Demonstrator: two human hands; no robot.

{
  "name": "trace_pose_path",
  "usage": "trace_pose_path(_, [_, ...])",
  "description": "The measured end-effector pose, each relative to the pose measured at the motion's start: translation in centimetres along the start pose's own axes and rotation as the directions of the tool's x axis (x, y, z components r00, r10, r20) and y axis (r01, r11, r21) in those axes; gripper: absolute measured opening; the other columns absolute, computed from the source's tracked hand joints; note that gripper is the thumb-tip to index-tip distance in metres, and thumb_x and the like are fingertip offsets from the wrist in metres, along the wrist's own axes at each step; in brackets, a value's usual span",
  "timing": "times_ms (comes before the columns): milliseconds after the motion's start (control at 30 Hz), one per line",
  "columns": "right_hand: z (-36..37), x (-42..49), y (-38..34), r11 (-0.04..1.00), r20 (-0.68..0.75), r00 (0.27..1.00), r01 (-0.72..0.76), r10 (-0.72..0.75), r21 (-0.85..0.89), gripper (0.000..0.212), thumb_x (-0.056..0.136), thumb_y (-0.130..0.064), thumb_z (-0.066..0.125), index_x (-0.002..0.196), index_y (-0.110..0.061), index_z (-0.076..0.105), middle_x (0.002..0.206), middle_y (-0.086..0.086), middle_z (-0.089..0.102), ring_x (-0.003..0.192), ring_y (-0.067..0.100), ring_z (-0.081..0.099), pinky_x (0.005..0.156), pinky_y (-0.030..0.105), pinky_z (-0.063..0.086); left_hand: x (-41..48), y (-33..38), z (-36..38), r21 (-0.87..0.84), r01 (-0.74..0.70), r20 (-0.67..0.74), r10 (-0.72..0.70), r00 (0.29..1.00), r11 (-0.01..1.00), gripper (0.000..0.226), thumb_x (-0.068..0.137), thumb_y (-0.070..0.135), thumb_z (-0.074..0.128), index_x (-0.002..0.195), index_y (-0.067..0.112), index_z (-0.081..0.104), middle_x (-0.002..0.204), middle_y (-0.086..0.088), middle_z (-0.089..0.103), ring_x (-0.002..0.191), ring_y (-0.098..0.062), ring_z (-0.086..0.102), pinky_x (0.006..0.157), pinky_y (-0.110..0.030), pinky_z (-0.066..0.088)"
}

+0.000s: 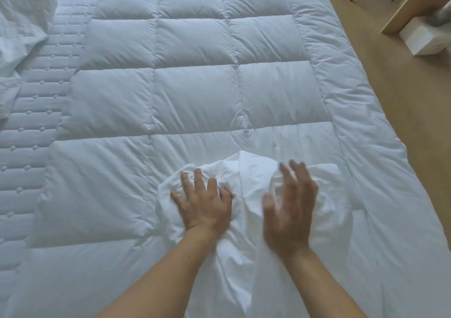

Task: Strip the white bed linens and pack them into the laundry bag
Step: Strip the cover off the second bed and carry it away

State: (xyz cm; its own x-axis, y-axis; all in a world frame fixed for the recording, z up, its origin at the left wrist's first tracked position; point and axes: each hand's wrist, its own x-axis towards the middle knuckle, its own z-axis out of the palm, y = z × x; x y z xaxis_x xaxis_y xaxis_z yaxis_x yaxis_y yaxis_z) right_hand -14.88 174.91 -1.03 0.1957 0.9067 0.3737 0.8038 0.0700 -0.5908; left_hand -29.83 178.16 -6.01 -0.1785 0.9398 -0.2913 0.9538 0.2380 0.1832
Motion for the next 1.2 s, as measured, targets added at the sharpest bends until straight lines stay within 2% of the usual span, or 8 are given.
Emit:
trace_pose_path(67, [0.5,-0.8,-0.9,0.956,0.196,0.945,0.281,-0.261,-0.081,0.058,0.088,-0.046,0.052,0.141,-0.022,0.056,0.151,0.010,0.049,0.147,0.033,0.034,0.119,0.061,0.016,0.0,0.0,0.2,-0.010,-0.003,0.018,0.003,1.000,1.000,0.050,0.097,0.050,0.025,0.137,0.033,0.050,0.165,-0.002,0.017,0.152,-0.033,0.000,0.114,-0.064,0.007])
trace_pose_path(133, [1.2,-0.5,0.1,0.935,0.462,0.876,0.271,-0.140,-0.230,0.064,0.087,-0.062,0.043,0.142,-0.032,0.057,0.155,0.006,0.046,0.151,0.030,0.028,0.119,0.064,0.012,0.1,-0.6,0.2,-0.062,0.014,0.020,-0.013,1.000,0.998,0.059,0.092,0.054,0.018,0.140,0.036,0.047,0.165,0.002,0.019,0.152,-0.029,0.003,0.114,-0.062,0.010])
trace_pose_path(367, [1.6,0.4,7.5,0.781,0.546,0.581,-0.292,0.604,-0.553,0.098,0.054,-0.107,0.010,0.144,-0.071,-0.002,0.167,-0.012,-0.010,0.149,0.025,-0.027,0.107,0.076,-0.001,2.1,-3.9,1.0,-0.253,0.216,0.294,-0.137,0.946,0.943,0.090,0.075,0.089,0.024,0.154,0.050,0.004,0.164,0.017,-0.005,0.149,-0.037,-0.020,0.105,-0.079,0.013])
trace_pose_path(500, [1.7,-0.9,7.4,0.688,0.582,0.428,-0.636,0.691,-0.349,0.120,0.027,-0.110,0.039,0.133,-0.080,-0.007,0.163,-0.016,-0.016,0.152,0.026,-0.014,0.119,0.060,0.009,2.5,-4.6,1.2,-0.327,0.315,0.438,-0.153,0.886,0.891,0.116,0.052,0.100,0.031,0.154,0.050,0.010,0.164,0.006,-0.019,0.149,-0.037,-0.021,0.115,-0.067,0.003])
trace_pose_path(600, [1.6,-0.8,6.9,0.629,0.618,0.407,-0.754,0.673,-0.189,0.142,0.020,-0.102,0.060,0.146,-0.068,0.005,0.166,-0.002,0.000,0.153,0.026,0.012,0.122,0.044,0.018,2.3,-4.6,1.2,-0.538,0.377,0.452,-0.120,0.884,0.754,0.123,0.043,0.097,0.050,0.152,0.043,0.029,0.164,0.000,0.008,0.150,-0.030,0.019,0.122,-0.048,0.017])
trace_pose_path(867, [-0.8,1.5,4.9,0.494,0.677,0.597,-0.783,0.429,0.378,0.119,0.038,-0.055,0.089,0.144,-0.051,0.037,0.136,-0.016,0.055,0.092,-0.022,0.060,0.067,0.002,0.048,0.8,-1.7,-0.7,-0.922,0.343,0.370,0.148,0.917,0.181,0.087,0.053,0.067,0.083,0.129,0.030,0.061,0.123,0.003,0.070,0.106,-0.013,0.070,0.081,-0.030,0.058])
trace_pose_path(1033, [-2.3,9.7,3.5,0.725,0.262,0.939,-0.340,0.224,0.599,0.130,0.041,-0.065,0.090,0.149,-0.055,0.020,0.147,-0.032,0.041,0.135,-0.008,0.042,0.104,0.013,0.040,6.2,3.5,-9.3,-0.975,-0.175,-0.154,0.154,0.976,0.135,0.069,0.065,0.053,0.074,0.127,0.026,0.057,0.116,0.004,0.071,0.103,-0.009,0.068,0.082,-0.021,0.053])
trace_pose_path(1200, [1.0,9.7,4.7,0.801,0.119,0.985,-0.173,0.128,0.573,0.129,0.042,-0.085,0.079,0.147,-0.062,0.006,0.153,-0.029,0.022,0.148,0.013,0.027,0.120,0.039,0.028,7.7,3.9,-9.6,-0.881,-0.414,-0.384,0.165,0.909,0.229,0.064,0.073,0.051,0.065,0.131,0.029,0.049,0.128,-0.005,0.062,0.114,-0.009,0.061,0.094,-0.023,0.049])
